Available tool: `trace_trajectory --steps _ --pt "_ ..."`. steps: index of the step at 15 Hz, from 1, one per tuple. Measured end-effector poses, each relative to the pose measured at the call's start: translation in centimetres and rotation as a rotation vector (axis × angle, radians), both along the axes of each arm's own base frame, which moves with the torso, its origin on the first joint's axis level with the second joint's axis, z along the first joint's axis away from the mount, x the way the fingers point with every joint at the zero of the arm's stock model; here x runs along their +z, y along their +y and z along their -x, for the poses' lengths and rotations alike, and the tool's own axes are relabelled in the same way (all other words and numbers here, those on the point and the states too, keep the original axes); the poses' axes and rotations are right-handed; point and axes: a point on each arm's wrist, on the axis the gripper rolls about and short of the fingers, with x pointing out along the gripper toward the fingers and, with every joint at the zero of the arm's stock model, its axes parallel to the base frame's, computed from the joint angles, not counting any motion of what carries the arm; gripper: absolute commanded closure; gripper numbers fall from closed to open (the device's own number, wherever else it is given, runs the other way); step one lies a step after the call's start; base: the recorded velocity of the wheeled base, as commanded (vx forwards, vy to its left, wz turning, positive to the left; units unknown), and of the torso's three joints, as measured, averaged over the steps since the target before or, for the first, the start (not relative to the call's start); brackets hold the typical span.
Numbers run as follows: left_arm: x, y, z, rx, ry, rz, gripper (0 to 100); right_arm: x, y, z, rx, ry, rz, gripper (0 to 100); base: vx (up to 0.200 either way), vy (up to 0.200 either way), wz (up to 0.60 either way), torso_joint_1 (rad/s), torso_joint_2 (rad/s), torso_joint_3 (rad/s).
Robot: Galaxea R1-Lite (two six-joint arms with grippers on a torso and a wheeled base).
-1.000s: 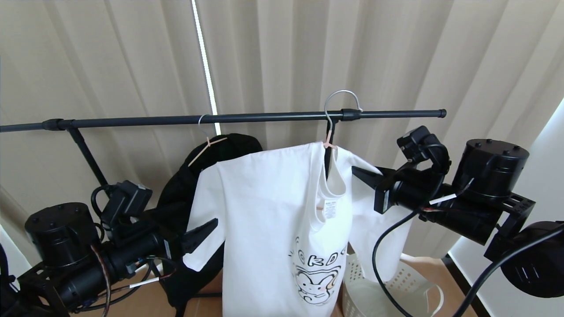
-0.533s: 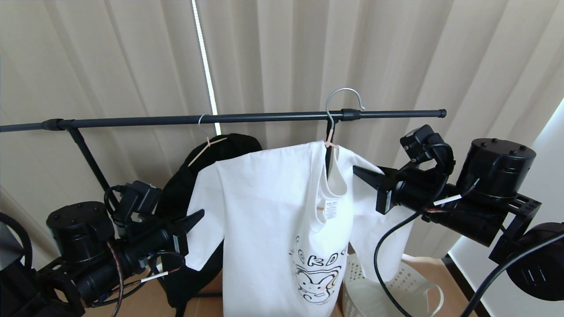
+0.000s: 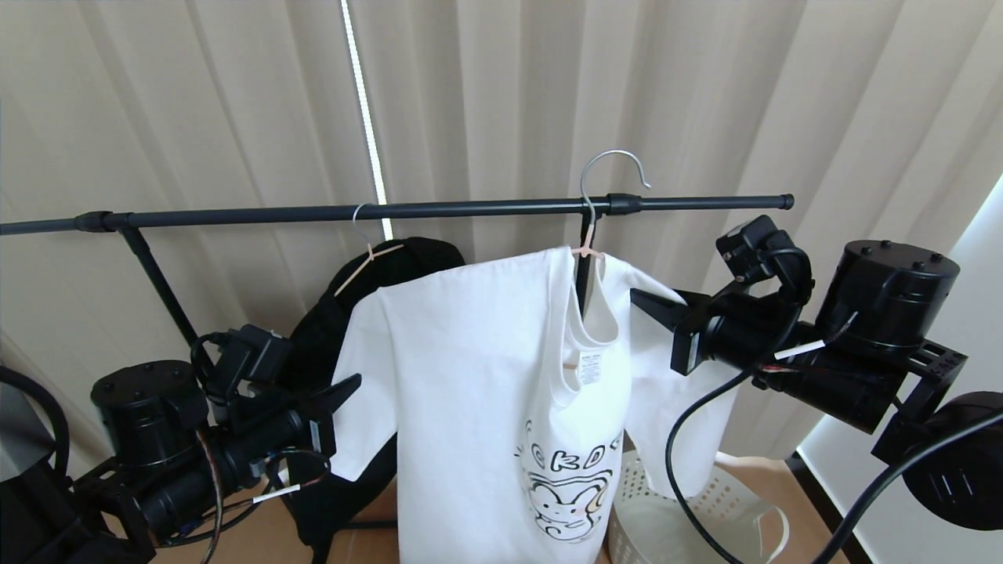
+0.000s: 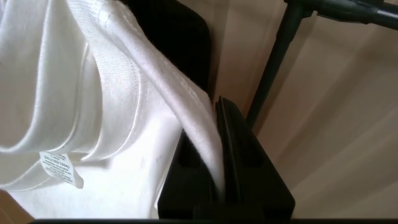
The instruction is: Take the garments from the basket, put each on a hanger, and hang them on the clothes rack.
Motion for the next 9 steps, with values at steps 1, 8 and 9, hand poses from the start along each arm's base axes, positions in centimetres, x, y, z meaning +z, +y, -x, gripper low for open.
trace_trajectory --steps 1,8,9 --pt "-0.1 0.0 0.0 0.001 0.003 -0.002 100 0.1 -0.1 0.0 -0.004 -0.003 -0.001 100 0.000 0.000 0.00 0.000 0.00 0.000" --pt "-0.5 0.0 -0.3 0.001 -0.042 0.012 100 0.7 -1.0 -0.5 -0.034 -0.024 -0.010 100 0.000 0.000 0.00 0.000 0.00 0.000" --pt "-0.6 0.0 -0.3 0.002 -0.034 0.011 100 0.8 -1.2 -0.6 -0.040 -0.025 -0.011 100 0.000 0.000 0.00 0.000 0.00 0.000"
